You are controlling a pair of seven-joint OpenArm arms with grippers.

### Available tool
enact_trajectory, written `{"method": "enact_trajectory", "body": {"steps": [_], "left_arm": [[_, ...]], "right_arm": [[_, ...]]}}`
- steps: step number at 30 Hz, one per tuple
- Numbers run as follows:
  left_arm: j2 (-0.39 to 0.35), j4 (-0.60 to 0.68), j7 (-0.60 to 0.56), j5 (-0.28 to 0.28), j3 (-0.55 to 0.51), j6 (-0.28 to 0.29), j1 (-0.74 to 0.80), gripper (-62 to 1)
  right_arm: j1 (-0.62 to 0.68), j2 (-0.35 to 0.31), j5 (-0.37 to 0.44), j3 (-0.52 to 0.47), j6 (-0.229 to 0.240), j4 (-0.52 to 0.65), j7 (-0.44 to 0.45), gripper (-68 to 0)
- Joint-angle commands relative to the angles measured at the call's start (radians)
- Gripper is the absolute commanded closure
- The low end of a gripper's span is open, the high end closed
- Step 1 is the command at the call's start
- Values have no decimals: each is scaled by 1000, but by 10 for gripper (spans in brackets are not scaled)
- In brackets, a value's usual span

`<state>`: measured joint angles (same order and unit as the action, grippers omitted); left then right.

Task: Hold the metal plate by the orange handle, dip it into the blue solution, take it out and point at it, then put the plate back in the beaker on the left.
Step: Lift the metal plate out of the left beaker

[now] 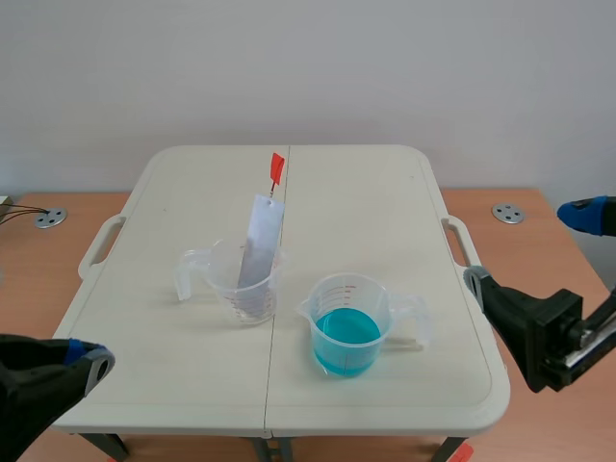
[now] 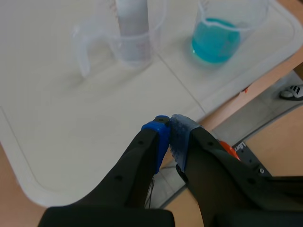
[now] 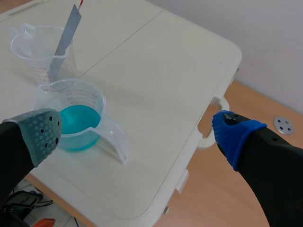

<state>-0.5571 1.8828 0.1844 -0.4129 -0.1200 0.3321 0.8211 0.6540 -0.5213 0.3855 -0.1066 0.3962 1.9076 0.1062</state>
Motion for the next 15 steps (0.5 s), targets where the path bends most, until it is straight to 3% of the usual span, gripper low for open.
{"method": "enact_trajectory", "body": {"steps": [1,7,15], "left_arm": [[-23,9,-8,-8,4,-23,45,-15],[-59,9,-7,40,-29,-86,167,-15],[-81,9,-8,40,-76,-138,331,-15]], "right_arm": [[-23,1,11,24,-3,13,1,-663],[-102,1,15,95,-4,13,-35,-663],[-229,1,52,182,-8,-27,-68,-663]]}}
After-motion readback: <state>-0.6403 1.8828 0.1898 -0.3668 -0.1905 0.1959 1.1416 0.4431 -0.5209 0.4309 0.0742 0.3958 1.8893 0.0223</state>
